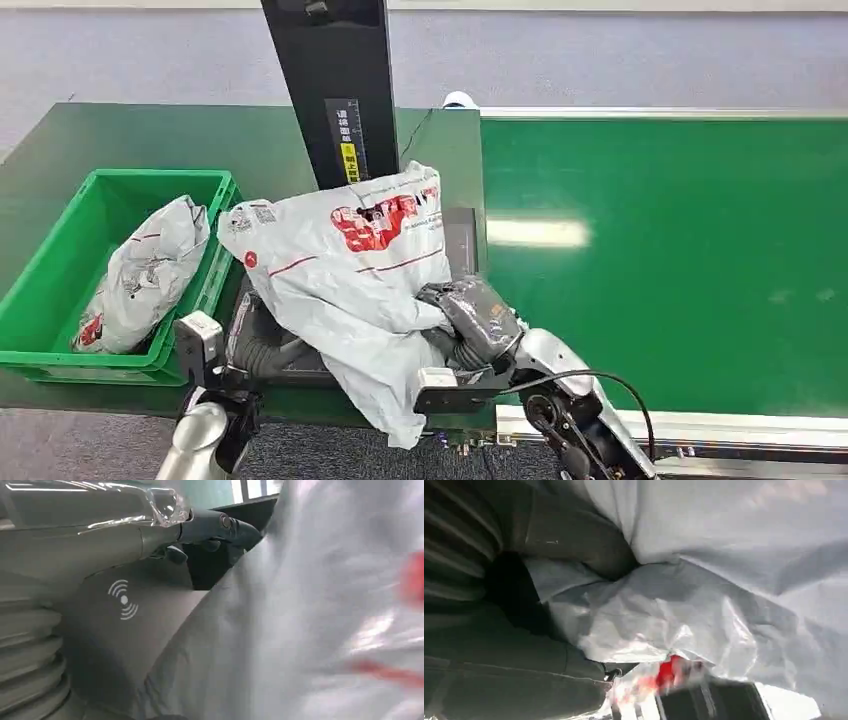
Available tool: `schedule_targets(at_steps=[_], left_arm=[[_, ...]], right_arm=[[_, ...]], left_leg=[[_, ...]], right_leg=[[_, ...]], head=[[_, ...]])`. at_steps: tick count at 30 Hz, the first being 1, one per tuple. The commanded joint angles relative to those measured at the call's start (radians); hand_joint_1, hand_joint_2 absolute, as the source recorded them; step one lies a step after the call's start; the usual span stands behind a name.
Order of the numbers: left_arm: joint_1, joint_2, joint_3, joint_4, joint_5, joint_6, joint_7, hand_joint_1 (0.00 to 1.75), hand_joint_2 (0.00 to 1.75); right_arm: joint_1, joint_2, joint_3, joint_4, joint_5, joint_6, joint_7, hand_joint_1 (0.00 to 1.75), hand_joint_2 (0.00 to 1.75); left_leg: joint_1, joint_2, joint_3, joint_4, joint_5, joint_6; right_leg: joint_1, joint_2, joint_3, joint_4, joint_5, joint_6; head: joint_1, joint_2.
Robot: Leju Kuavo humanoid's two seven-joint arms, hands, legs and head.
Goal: Moved the parcel from conveyor to table for the left to box.
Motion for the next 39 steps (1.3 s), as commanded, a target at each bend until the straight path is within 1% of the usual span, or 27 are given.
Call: schedule_targets(at_steps=[1, 13, 15, 18, 19, 21, 25, 27, 39], left_arm=[[-0.013, 0.004, 0.043, 0.015, -0.020, 0.042, -0.011, 0.00, 1.75], [-0.010, 0.004, 0.044, 0.011, -0.020, 0.042, -0.011, 0.00, 1.75], [0.003, -0.003, 0.063, -0.012, -0.035, 0.087, -0.017, 0.00, 1.75], [0.051, -0.026, 0.136, -0.098, -0.006, 0.166, -0.038, 0.00, 1.75], [0.070, -0.036, 0.161, -0.133, -0.004, 0.201, -0.042, 0.00, 1.75], [0.092, -0.039, 0.176, -0.171, 0.005, 0.212, -0.040, 0.00, 1.75], [0.108, -0.079, 0.230, -0.229, -0.018, 0.339, -0.075, 0.00, 1.75], [0.113, -0.086, 0.240, -0.250, -0.020, 0.385, -0.093, 0.00, 1.75], [0.113, -0.084, 0.240, -0.252, -0.020, 0.384, -0.093, 0.00, 1.75]], right_arm=[[-0.092, -0.056, 0.144, 0.154, 0.104, 0.093, 0.089, 1.75, 1.75], [-0.093, -0.053, 0.145, 0.156, 0.104, 0.094, 0.089, 1.75, 1.75], [-0.096, -0.055, 0.153, 0.162, 0.134, 0.083, 0.106, 1.75, 1.75], [-0.108, -0.054, 0.147, 0.203, 0.161, 0.085, 0.124, 1.75, 1.75], [-0.118, -0.053, 0.147, 0.219, 0.183, 0.065, 0.139, 1.75, 1.75], [-0.136, -0.044, 0.145, 0.245, 0.187, 0.066, 0.141, 1.75, 1.75], [-0.142, -0.035, 0.130, 0.265, 0.222, 0.028, 0.181, 1.75, 1.75], [-0.139, -0.032, 0.122, 0.265, 0.226, 0.021, 0.179, 1.75, 1.75], [-0.139, -0.029, 0.123, 0.265, 0.226, 0.021, 0.179, 1.75, 1.75]], left_leg=[[0.000, 0.001, 0.002, -0.001, 0.000, 0.001], [0.000, 0.000, 0.001, 0.000, 0.000, 0.000], [0.000, 0.000, 0.001, -0.001, 0.000, 0.000], [0.000, 0.002, 0.002, -0.001, -0.001, 0.000], [0.000, 0.002, 0.002, 0.000, -0.001, 0.000], [0.000, 0.005, 0.003, -0.001, -0.001, 0.000], [0.000, 0.002, 0.003, -0.001, -0.001, 0.001], [0.000, 0.001, 0.001, 0.000, 0.000, 0.000], [0.000, 0.001, 0.003, -0.002, 0.000, 0.000]], right_leg=[[0.000, 0.000, 0.002, -0.002, 0.000, 0.000], [0.000, 0.000, 0.001, -0.001, 0.000, 0.000], [0.000, 0.000, 0.002, -0.001, 0.000, 0.000], [0.000, 0.001, 0.002, -0.001, 0.000, 0.000], [0.000, 0.002, 0.002, -0.001, 0.000, 0.000], [0.000, 0.004, 0.002, -0.002, 0.000, 0.000], [0.000, 0.002, 0.003, -0.002, 0.000, 0.000], [0.000, 0.001, 0.001, 0.000, 0.000, 0.000], [0.000, 0.000, 0.004, -0.002, 0.000, 0.000]], head=[[0.000, 0.000], [0.000, 0.000], [0.000, 0.000], [0.000, 0.000], [0.000, 0.000], [0.000, 0.000], [0.000, 0.000], [0.000, 0.000], [0.000, 0.000]])
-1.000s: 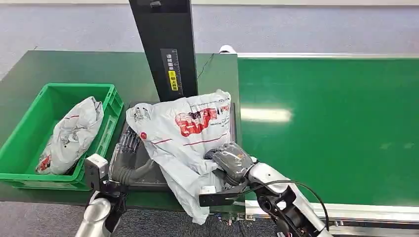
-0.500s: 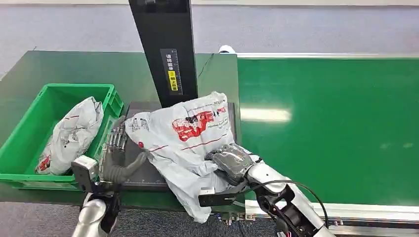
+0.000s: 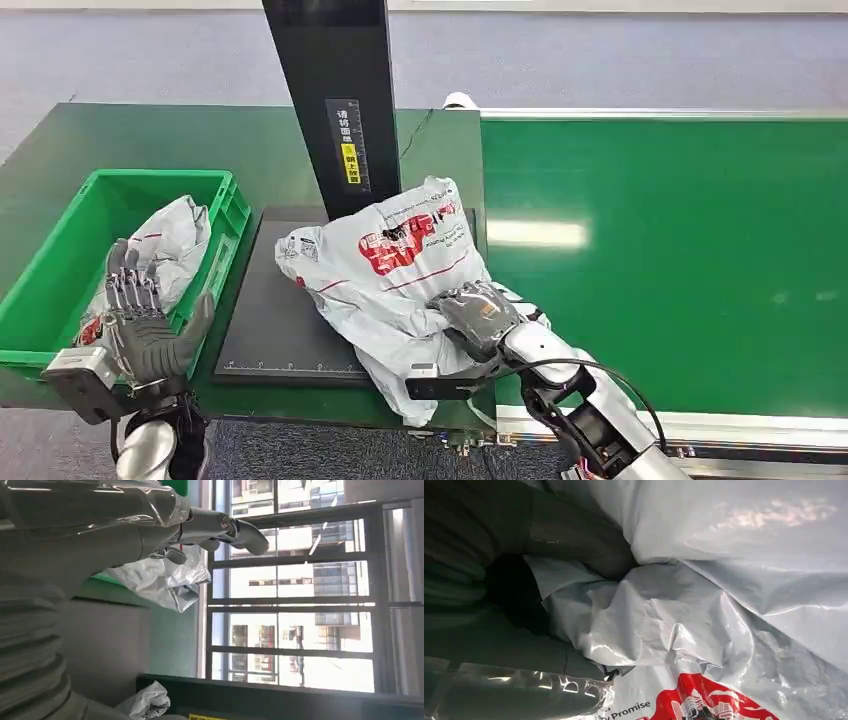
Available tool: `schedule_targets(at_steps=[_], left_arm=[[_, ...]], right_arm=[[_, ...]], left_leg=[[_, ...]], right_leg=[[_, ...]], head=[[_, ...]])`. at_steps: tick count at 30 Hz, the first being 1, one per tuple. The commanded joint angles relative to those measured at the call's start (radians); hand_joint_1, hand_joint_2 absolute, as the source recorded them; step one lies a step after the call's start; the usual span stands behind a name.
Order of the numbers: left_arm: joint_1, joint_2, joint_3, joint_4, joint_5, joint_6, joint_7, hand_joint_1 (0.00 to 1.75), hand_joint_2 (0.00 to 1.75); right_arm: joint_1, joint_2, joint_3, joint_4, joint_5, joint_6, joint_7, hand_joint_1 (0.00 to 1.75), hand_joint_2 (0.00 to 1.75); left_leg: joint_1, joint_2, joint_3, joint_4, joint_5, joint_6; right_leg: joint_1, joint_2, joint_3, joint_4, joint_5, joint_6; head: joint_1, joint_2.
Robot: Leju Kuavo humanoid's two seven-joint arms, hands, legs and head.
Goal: Moved the parcel from conveyor to table for the left to box.
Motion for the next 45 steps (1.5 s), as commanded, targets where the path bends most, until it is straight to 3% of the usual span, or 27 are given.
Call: schedule_targets(at_steps=[1, 2, 3, 8, 12, 14, 15, 16, 17, 18, 19, 20, 21, 23, 25, 26, 28, 31, 37, 38, 41, 45], left_arm=[[0.005, -0.013, 0.034, -0.002, -0.004, 0.000, 0.001, 0.00, 1.75], [0.005, -0.013, 0.034, -0.002, -0.004, 0.000, 0.001, 0.00, 1.75], [0.024, -0.069, 0.085, -0.066, 0.014, 0.142, -0.154, 0.00, 1.75], [0.078, -0.062, 0.047, -0.247, 0.050, 0.299, -0.167, 0.00, 1.75], [0.071, -0.046, 0.020, -0.233, 0.059, 0.293, -0.167, 0.00, 1.75], [0.067, -0.020, -0.010, -0.218, 0.075, 0.218, -0.167, 0.00, 1.75], [0.064, 0.008, -0.039, -0.192, 0.073, 0.158, -0.167, 0.00, 1.75], [-0.004, 0.157, -0.255, -0.061, -0.205, -0.190, 0.028, 0.00, 1.75], [-0.047, 0.123, -0.277, 0.024, -0.242, -0.201, 0.010, 0.00, 1.75], [-0.074, 0.105, -0.292, 0.083, -0.269, -0.193, -0.009, 0.00, 1.75], [-0.089, 0.095, -0.302, 0.110, -0.278, -0.187, -0.018, 0.00, 1.75], [-0.097, 0.098, -0.309, 0.119, -0.282, -0.187, -0.024, 0.00, 1.75], [-0.098, 0.100, -0.307, 0.112, -0.270, -0.191, -0.033, 0.00, 1.75], [-0.096, 0.108, -0.306, 0.097, -0.272, -0.199, -0.021, 0.00, 1.75], [-0.091, 0.110, -0.301, 0.086, -0.269, -0.209, -0.014, 0.00, 1.75], [-0.089, 0.110, -0.300, 0.084, -0.268, -0.212, -0.013, 0.00, 1.75], [-0.087, 0.109, -0.302, 0.084, -0.267, -0.218, -0.011, 0.00, 1.75], [-0.093, 0.108, -0.306, 0.097, -0.255, -0.234, -0.008, 0.00, 1.75], [-0.092, 0.119, -0.333, 0.109, -0.331, -0.203, 0.047, 0.00, 1.75], [-0.094, 0.124, -0.343, 0.116, -0.353, -0.202, 0.066, 0.00, 1.75], [-0.101, 0.138, -0.388, 0.164, -0.479, -0.183, 0.155, 0.00, 1.75], [-0.101, 0.136, -0.390, 0.171, -0.483, -0.180, 0.155, 0.00, 1.75]], right_arm=[[-0.029, 0.011, 0.010, 0.084, 0.004, 0.003, 0.004, 1.75, 1.75], [-0.029, 0.011, 0.010, 0.084, 0.004, 0.003, 0.004, 1.75, 1.75], [-0.035, 0.020, 0.006, 0.095, -0.007, -0.009, -0.016, 1.75, 1.75], [-0.074, 0.042, 0.040, 0.151, -0.033, -0.017, -0.065, 1.75, 1.75], [-0.083, 0.050, 0.043, 0.161, -0.048, -0.024, -0.066, 1.75, 1.75], [-0.088, 0.058, 0.036, 0.162, -0.064, -0.058, -0.096, 1.64, 1.75], [-0.087, 0.062, 0.025, 0.152, -0.093, -0.085, -0.145, 1.68, 1.75], [-0.030, 0.081, -0.078, 0.105, -0.353, -0.039, -0.435, 1.69, 1.75], [-0.008, 0.074, -0.090, 0.080, -0.373, -0.039, -0.456, 1.69, 1.75], [0.010, 0.069, -0.103, 0.061, -0.404, -0.018, -0.467, 1.47, 1.75], [0.025, 0.064, -0.114, 0.051, -0.424, -0.010, -0.481, 1.45, 1.75], [0.030, 0.061, -0.115, 0.047, -0.424, -0.008, -0.480, 1.41, 1.75], [0.030, 0.061, -0.115, 0.052, -0.423, -0.005, -0.481, 1.22, 1.75], [0.028, 0.065, -0.117, 0.061, -0.426, -0.006, -0.480, 1.17, 1.75], [0.030, 0.060, -0.120, 0.063, -0.435, -0.010, -0.482, 0.96, 1.75], [0.031, 0.057, -0.121, 0.062, -0.442, -0.011, -0.485, 0.54, 1.75], [0.034, 0.054, -0.127, 0.061, -0.479, 0.012, -0.495, 0.12, 1.75], [0.041, 0.063, -0.127, 0.063, -0.517, 0.035, -0.494, 0.00, 1.75], [0.034, 0.053, -0.110, 0.064, -0.386, -0.127, -0.357, 0.00, 1.75], [0.039, 0.053, -0.117, 0.060, -0.386, -0.129, -0.351, 0.00, 0.00], [0.060, 0.060, -0.146, 0.047, -0.390, -0.141, -0.347, 0.00, 0.00], [0.063, 0.060, -0.147, 0.047, -0.389, -0.143, -0.347, 0.00, 0.00]], left_leg=[[0.000, 0.001, 0.003, -0.002, 0.000, 0.000], [0.000, 0.001, 0.002, -0.001, 0.000, 0.000], [0.000, 0.001, 0.002, -0.001, 0.000, 0.000], [0.000, 0.006, 0.001, 0.001, -0.002, 0.001], [0.000, 0.003, 0.002, -0.001, 0.000, 0.000], [0.000, 0.002, 0.002, -0.001, 0.000, 0.000], [0.000, 0.002, 0.002, -0.001, 0.000, 0.000], [0.000, 0.002, 0.002, -0.002, 0.001, 0.000], [0.000, 0.003, 0.002, -0.002, 0.000, 0.000], [0.000, -0.001, 0.002, -0.003, 0.001, 0.000], [0.000, -0.010, 0.002, -0.004, 0.004, 0.000], [0.000, -0.011, 0.003, -0.003, 0.003, 0.000], [0.000, -0.010, 0.003, -0.003, 0.004, 0.000], [-0.001, -0.007, 0.002, -0.002, 0.002, 0.002], [-0.001, 0.003, 0.004, -0.002, 0.000, 0.001], [-0.001, 0.004, 0.004, -0.002, 0.000, 0.001], [0.000, 0.003, 0.003, -0.001, 0.000, 0.000], [-0.001, 0.002, 0.003, -0.001, 0.000, 0.001], [0.000, 0.003, 0.002, -0.002, 0.001, 0.001], [0.000, 0.003, 0.002, -0.001, 0.000, 0.001], [0.000, 0.002, 0.003, -0.002, 0.001, 0.001], [-0.001, 0.003, 0.002, -0.001, 0.000, 0.001]], right_leg=[[0.000, 0.000, 0.002, -0.002, 0.001, 0.000], [0.000, 0.000, 0.001, -0.001, 0.000, 0.000], [0.000, 0.001, 0.002, -0.002, 0.000, 0.000], [0.001, 0.005, 0.000, 0.000, 0.000, 0.000], [0.001, 0.002, 0.002, -0.001, 0.000, -0.001], [0.000, 0.002, 0.002, -0.001, 0.001, 0.000], [0.000, 0.001, 0.002, -0.001, 0.001, 0.000], [0.000, 0.001, 0.002, -0.001, 0.001, 0.000], [0.000, 0.002, 0.002, -0.002, 0.001, 0.000], [0.000, -0.002, 0.002, -0.001, 0.001, -0.001], [0.000, -0.011, 0.004, -0.003, 0.000, -0.001], [0.000, -0.011, 0.004, -0.003, -0.001, 0.000], [0.000, -0.012, 0.004, -0.004, 0.000, 0.000], [-0.001, -0.008, 0.005, -0.003, 0.000, 0.000], [-0.001, 0.001, 0.003, -0.001, 0.001, 0.000], [0.000, 0.002, 0.003, -0.002, 0.001, 0.000], [0.000, 0.001, 0.002, -0.001, 0.000, 0.000], [0.000, -0.001, 0.002, -0.001, 0.000, 0.000], [0.000, 0.000, 0.001, -0.002, 0.001, 0.000], [0.000, 0.001, 0.001, -0.001, 0.001, 0.000], [0.000, 0.000, 0.002, -0.002, 0.001, 0.000], [0.000, 0.001, 0.001, -0.001, 0.000, 0.000]], head=[[0.000, 0.000], [0.000, 0.000], [0.000, 0.000], [0.000, 0.000], [0.000, 0.000], [0.000, 0.000], [0.000, 0.000], [0.000, 0.000], [0.000, 0.000], [0.000, 0.000], [0.000, 0.000], [0.001, 0.000], [0.000, 0.000], [0.001, 0.000], [0.000, 0.000], [0.002, 0.000], [0.001, 0.000], [0.001, 0.000], [0.001, 0.000], [0.001, 0.000], [0.001, 0.000], [0.001, 0.000]])
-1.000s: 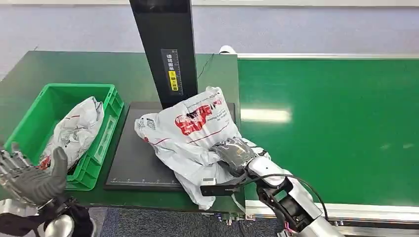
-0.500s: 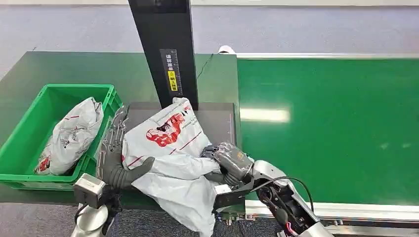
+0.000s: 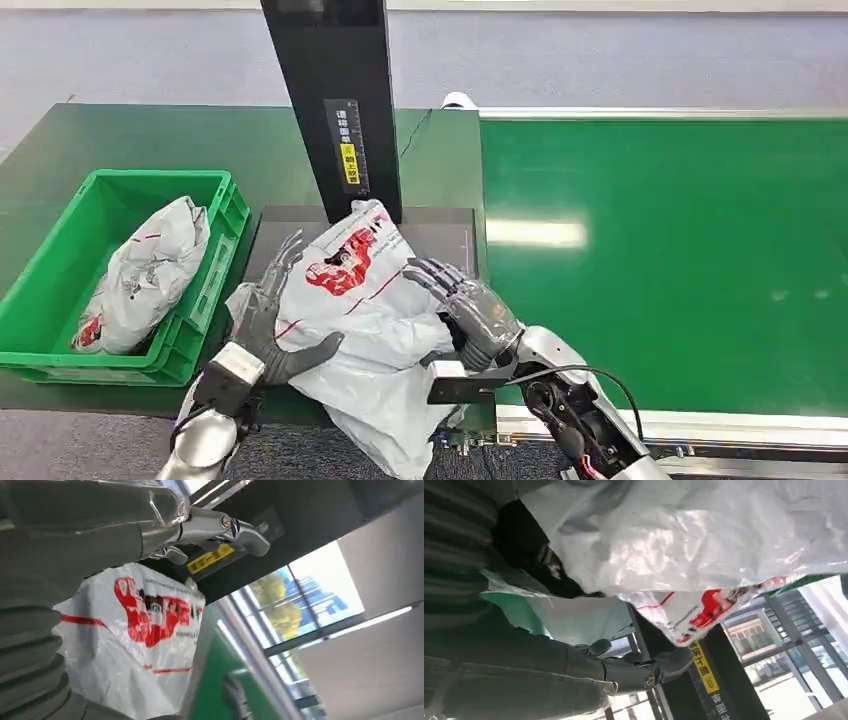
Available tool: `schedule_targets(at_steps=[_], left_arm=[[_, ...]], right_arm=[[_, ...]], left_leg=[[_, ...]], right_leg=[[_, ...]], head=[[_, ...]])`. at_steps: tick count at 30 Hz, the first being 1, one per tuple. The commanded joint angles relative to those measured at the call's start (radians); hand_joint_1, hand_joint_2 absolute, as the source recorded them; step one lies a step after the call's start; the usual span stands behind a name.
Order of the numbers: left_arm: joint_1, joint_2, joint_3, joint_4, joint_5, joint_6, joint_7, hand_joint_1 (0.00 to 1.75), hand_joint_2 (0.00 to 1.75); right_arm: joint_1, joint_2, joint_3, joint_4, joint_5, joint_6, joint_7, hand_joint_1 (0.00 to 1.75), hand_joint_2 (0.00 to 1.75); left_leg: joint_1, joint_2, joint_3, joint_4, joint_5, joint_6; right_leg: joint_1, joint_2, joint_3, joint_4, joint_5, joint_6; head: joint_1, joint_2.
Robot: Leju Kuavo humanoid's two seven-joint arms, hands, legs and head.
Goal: Moved the parcel from conveyor to table for the left to box.
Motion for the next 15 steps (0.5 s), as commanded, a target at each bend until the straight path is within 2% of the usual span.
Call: schedule_targets(at_steps=[1, 4, 8, 9, 12, 15], left_arm=[[-0.031, 0.041, -0.080, 0.118, -0.087, 0.023, 0.059, 0.00, 1.75], [-0.035, 0.047, -0.092, 0.120, -0.123, 0.034, 0.073, 0.00, 1.75], [-0.048, 0.058, -0.169, 0.145, -0.370, 0.097, 0.216, 0.00, 1.75], [-0.056, 0.055, -0.187, 0.160, -0.430, 0.081, 0.262, 0.00, 1.75], [-0.069, 0.045, -0.185, 0.216, -0.448, 0.003, 0.308, 0.00, 1.75], [-0.093, 0.036, -0.179, 0.284, -0.500, -0.005, 0.341, 0.00, 1.75]], right_arm=[[0.010, 0.001, -0.026, -0.001, 0.005, -0.014, 0.009, 0.00, 0.00], [0.014, 0.005, -0.031, -0.001, 0.004, -0.022, 0.010, 0.00, 0.00], [0.041, 0.028, -0.070, -0.011, 0.012, -0.082, 0.054, 0.00, 0.00], [0.045, 0.034, -0.079, -0.019, 0.030, -0.123, 0.065, 0.00, 0.00], [0.044, 0.052, -0.101, -0.029, 0.003, -0.141, 0.057, 0.00, 0.00], [0.052, 0.065, -0.118, -0.051, -0.022, -0.172, 0.035, 0.00, 0.00]], left_leg=[[0.000, -0.002, 0.002, -0.002, 0.000, 0.000], [0.000, 0.000, 0.002, -0.002, 0.000, 0.000], [0.000, -0.002, 0.001, -0.001, 0.000, 0.000], [0.000, -0.002, 0.002, -0.002, 0.001, 0.000], [0.000, -0.002, 0.001, -0.001, 0.001, 0.000], [-0.001, -0.001, 0.001, -0.002, 0.000, 0.000]], right_leg=[[0.000, -0.002, 0.003, -0.001, 0.000, 0.000], [0.000, -0.001, 0.002, -0.002, 0.000, 0.000], [0.000, -0.002, 0.001, -0.001, 0.000, 0.000], [0.000, -0.003, 0.002, -0.002, 0.000, 0.000], [0.000, -0.002, 0.001, -0.001, 0.000, 0.000], [0.000, -0.001, 0.002, -0.001, 0.000, 0.000]], head=[[0.000, 0.000], [0.000, 0.000], [0.000, 0.000], [0.000, 0.000], [0.000, 0.000], [0.000, 0.000]])
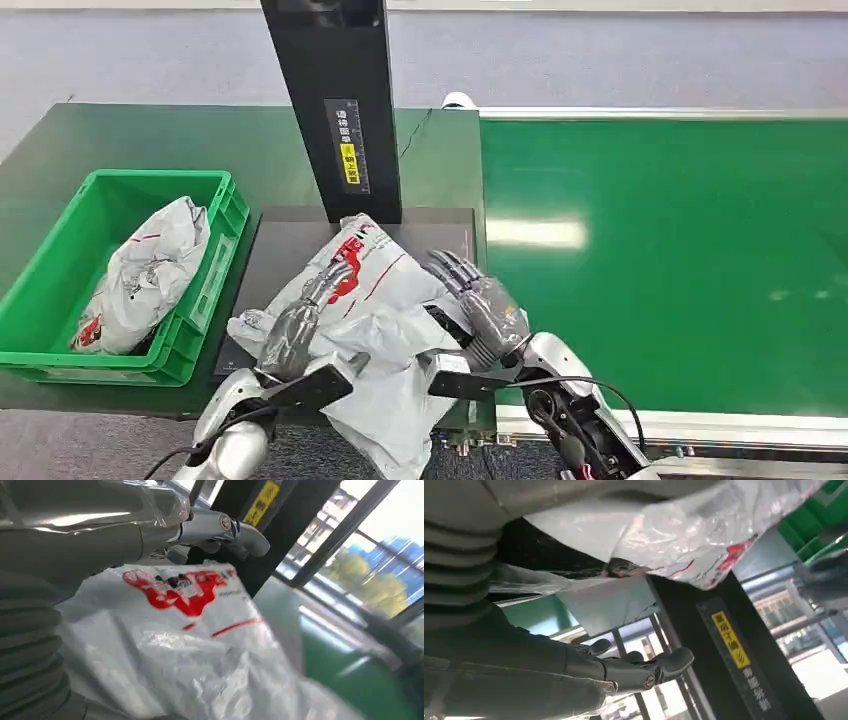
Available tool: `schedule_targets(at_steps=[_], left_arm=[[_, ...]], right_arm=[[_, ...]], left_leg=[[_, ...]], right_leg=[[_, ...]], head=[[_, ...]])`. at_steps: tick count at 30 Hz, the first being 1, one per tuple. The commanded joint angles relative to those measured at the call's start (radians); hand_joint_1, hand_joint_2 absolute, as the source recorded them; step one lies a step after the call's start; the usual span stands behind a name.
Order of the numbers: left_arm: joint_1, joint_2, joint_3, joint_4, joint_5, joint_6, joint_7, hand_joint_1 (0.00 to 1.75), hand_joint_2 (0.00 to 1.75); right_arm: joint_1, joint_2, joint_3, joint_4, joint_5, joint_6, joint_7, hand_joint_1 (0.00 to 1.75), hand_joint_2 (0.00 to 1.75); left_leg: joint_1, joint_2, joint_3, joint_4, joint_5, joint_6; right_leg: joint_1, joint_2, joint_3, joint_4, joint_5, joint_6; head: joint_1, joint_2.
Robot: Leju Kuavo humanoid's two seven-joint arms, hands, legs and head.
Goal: Moved the parcel from conveyor to table for the left to box.
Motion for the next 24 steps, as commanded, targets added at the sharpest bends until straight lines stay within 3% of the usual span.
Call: schedule_targets(at_steps=[1, 7, 8, 9, 10, 11, 19, 24], left_arm=[[-0.082, 0.004, -0.059, 0.225, -0.092, -0.074, 0.087, 0.00, 1.75], [-0.110, 0.008, -0.090, 0.295, -0.092, -0.158, 0.070, 0.00, 1.75], [-0.118, 0.004, -0.091, 0.315, -0.080, -0.168, 0.060, 0.07, 1.75], [-0.122, -0.001, -0.089, 0.328, -0.068, -0.162, 0.047, 0.33, 1.75], [-0.126, -0.004, -0.089, 0.336, -0.061, -0.152, 0.035, 1.45, 1.75], [-0.130, -0.004, -0.094, 0.341, -0.058, -0.150, 0.029, 1.61, 1.75], [-0.156, -0.006, -0.113, 0.331, -0.039, -0.107, -0.031, 1.75, 1.75], [-0.152, -0.017, -0.087, 0.226, -0.019, 0.057, -0.105, 1.75, 1.75]], right_arm=[[0.009, 0.051, -0.070, -0.043, -0.052, -0.070, -0.029, 0.00, 0.00], [0.018, 0.058, -0.085, -0.094, -0.121, -0.066, -0.053, 0.00, 0.00], [0.021, 0.059, -0.084, -0.095, -0.120, -0.071, -0.056, 0.00, 0.00], [0.026, 0.058, -0.082, -0.097, -0.119, -0.076, -0.057, 0.00, 0.00], [0.033, 0.057, -0.083, -0.102, -0.115, -0.085, -0.056, 0.00, 0.00], [0.039, 0.055, -0.083, -0.106, -0.115, -0.086, -0.056, 0.00, 0.00], [0.084, 0.046, -0.116, -0.178, -0.121, -0.102, -0.053, 0.00, 0.00], [0.130, 0.026, -0.149, -0.241, -0.130, -0.120, -0.059, 0.00, 0.00]], left_leg=[[0.000, 0.000, 0.003, -0.002, 0.001, 0.000], [0.000, 0.000, 0.002, -0.001, 0.000, 0.000], [0.000, 0.000, 0.001, -0.001, 0.000, 0.000], [0.000, -0.001, 0.002, -0.002, 0.001, 0.000], [-0.001, -0.001, 0.002, -0.001, 0.000, 0.000], [0.000, -0.002, 0.002, -0.002, 0.001, 0.000], [0.000, -0.002, 0.005, -0.005, 0.002, 0.001], [0.000, -0.003, 0.003, -0.002, 0.000, 0.000]], right_leg=[[0.000, -0.001, 0.003, -0.002, 0.000, 0.000], [0.000, -0.001, 0.001, -0.001, 0.000, 0.000], [0.000, -0.001, 0.001, -0.001, 0.000, 0.000], [0.000, -0.001, 0.002, -0.002, 0.000, 0.000], [0.000, -0.001, 0.002, -0.001, 0.000, 0.000], [0.000, -0.003, 0.003, -0.002, 0.000, 0.000], [0.001, -0.003, 0.007, -0.006, 0.001, 0.000], [0.000, -0.003, 0.004, -0.002, 0.000, 0.000]], head=[[0.000, 0.000], [0.000, 0.000], [0.000, 0.000], [0.000, 0.000], [0.000, 0.000], [0.000, 0.000], [0.000, 0.000], [0.000, 0.000]])
